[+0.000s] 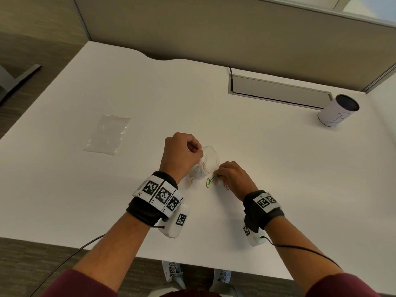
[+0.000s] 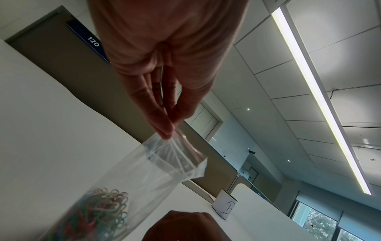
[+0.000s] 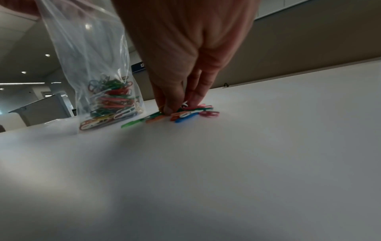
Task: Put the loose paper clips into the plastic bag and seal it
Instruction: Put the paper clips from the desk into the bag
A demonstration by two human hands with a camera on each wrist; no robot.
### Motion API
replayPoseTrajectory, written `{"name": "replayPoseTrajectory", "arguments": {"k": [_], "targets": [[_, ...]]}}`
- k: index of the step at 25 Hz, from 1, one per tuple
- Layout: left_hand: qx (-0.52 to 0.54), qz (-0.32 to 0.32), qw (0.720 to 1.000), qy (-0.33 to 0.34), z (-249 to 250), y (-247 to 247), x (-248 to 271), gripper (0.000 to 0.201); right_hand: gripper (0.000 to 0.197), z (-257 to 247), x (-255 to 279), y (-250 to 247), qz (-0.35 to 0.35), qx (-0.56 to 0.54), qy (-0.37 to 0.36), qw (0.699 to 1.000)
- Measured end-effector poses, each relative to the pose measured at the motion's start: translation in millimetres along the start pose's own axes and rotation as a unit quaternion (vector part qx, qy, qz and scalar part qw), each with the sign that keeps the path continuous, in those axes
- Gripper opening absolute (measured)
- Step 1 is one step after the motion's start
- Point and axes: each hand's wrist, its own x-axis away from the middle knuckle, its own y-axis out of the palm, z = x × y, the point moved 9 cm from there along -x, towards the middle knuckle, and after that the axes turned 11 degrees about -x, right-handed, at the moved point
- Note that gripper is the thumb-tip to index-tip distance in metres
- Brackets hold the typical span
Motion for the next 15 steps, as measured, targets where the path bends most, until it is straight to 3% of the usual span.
{"name": "replayPoseTrajectory", "arguments": {"k": [6,9,12,15], "targets": [[0.004,-0.004,1.0,-0.001,2.0,5.1,-0.4,0.002,0.012,-5.3,-6.4,-2.8,0.013,0.023,0.046,0.999],[0.009,-0.011,1.0,0.002,3.5,8.9,1.0,0.002,0.008,9.8,-3.9,-13.0,0.054,-0.079,0.127,0.987],[0.012,-0.013,1.0,0.001,3.2,10.9,0.9,0.002,0.001,32.5,10.7,-30.4,0.145,-0.251,0.229,0.929],[0.011,-0.017,1.0,0.002,4.6,13.7,1.9,0.002,0.009,28.9,24.5,-50.5,0.206,-0.45,0.244,0.834]]}}
